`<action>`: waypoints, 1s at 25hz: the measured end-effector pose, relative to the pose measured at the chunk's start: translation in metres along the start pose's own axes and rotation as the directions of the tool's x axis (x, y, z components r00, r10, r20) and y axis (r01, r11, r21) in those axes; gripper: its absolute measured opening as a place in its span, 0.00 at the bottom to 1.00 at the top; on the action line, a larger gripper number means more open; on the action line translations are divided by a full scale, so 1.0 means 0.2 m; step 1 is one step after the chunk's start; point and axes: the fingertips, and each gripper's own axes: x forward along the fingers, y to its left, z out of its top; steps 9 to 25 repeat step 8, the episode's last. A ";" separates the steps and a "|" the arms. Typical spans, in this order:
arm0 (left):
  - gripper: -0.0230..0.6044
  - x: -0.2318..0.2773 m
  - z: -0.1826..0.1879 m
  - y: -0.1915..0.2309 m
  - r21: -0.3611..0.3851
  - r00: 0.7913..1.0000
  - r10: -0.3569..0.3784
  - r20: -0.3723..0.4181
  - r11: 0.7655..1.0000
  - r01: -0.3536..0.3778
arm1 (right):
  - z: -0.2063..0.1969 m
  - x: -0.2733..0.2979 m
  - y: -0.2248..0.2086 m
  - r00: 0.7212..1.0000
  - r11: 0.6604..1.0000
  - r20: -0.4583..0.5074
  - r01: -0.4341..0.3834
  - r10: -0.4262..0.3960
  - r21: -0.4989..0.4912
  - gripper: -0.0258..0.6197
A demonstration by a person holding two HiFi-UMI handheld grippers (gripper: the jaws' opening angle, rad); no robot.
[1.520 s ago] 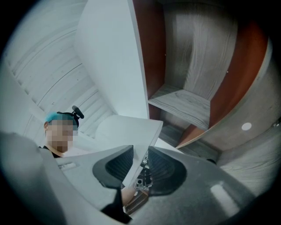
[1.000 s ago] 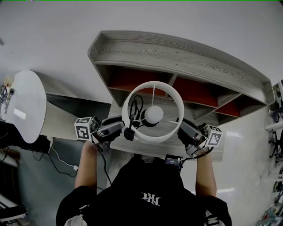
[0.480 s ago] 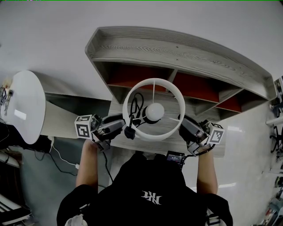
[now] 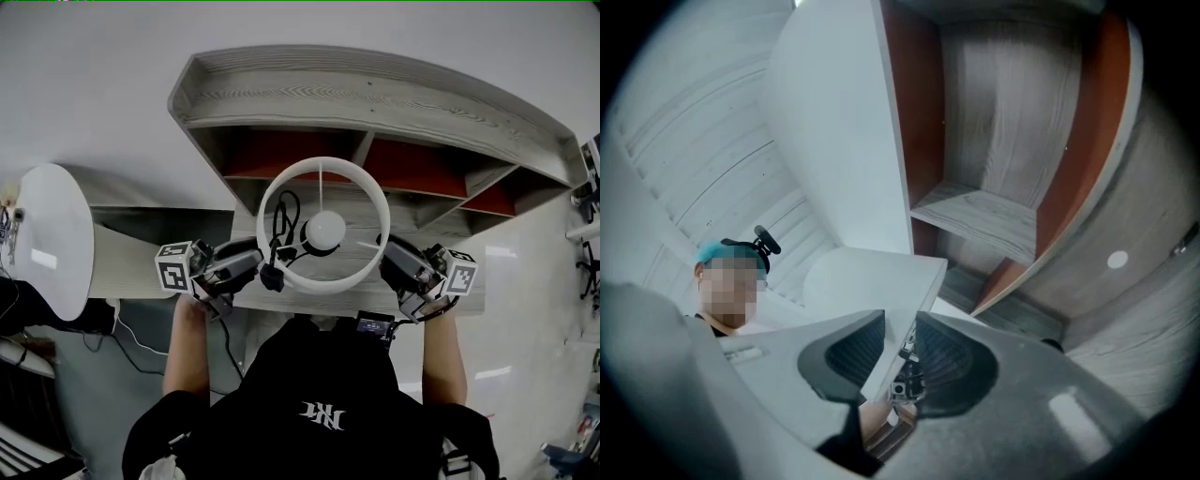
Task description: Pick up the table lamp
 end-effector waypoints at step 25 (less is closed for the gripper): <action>0.28 0.01 0.01 0.03 0.005 0.999 -0.026 -0.036 1.000 0.026 | 0.00 -0.01 -0.02 1.000 1.000 0.022 0.012 -0.011 -0.016 0.20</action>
